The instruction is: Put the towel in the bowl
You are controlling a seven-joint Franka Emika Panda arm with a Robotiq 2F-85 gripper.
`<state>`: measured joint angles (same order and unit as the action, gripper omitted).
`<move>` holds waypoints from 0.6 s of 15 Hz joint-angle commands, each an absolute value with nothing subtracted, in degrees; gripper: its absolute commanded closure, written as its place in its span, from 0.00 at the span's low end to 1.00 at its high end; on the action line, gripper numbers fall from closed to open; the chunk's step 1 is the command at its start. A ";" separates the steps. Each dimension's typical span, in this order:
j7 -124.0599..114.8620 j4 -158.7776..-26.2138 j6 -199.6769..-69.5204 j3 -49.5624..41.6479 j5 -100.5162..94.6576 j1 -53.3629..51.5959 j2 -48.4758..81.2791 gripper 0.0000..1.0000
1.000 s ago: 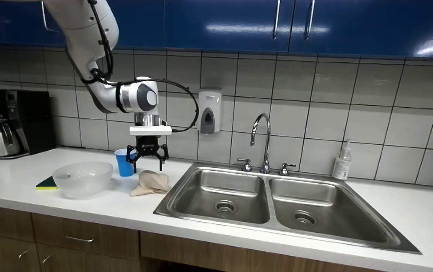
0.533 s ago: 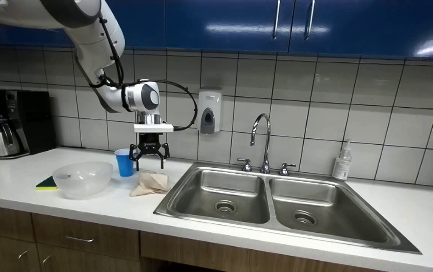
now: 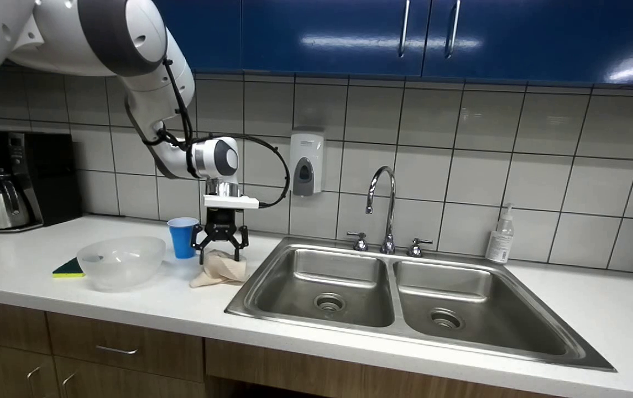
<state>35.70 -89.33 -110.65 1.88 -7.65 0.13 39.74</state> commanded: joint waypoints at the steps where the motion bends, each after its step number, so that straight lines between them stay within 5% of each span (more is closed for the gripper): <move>1: 38.84 -85.04 -106.86 3.57 -7.71 2.15 42.73 0.00; 7: 39.96 -83.05 -105.28 3.85 -7.67 2.53 44.39 0.00; 8: 40.09 -82.78 -105.02 3.86 -7.70 2.52 44.51 0.25; 9: 40.46 -82.50 -104.72 3.89 -7.77 2.50 44.67 0.26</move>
<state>38.41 -85.61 -107.67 2.50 -7.65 1.26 43.41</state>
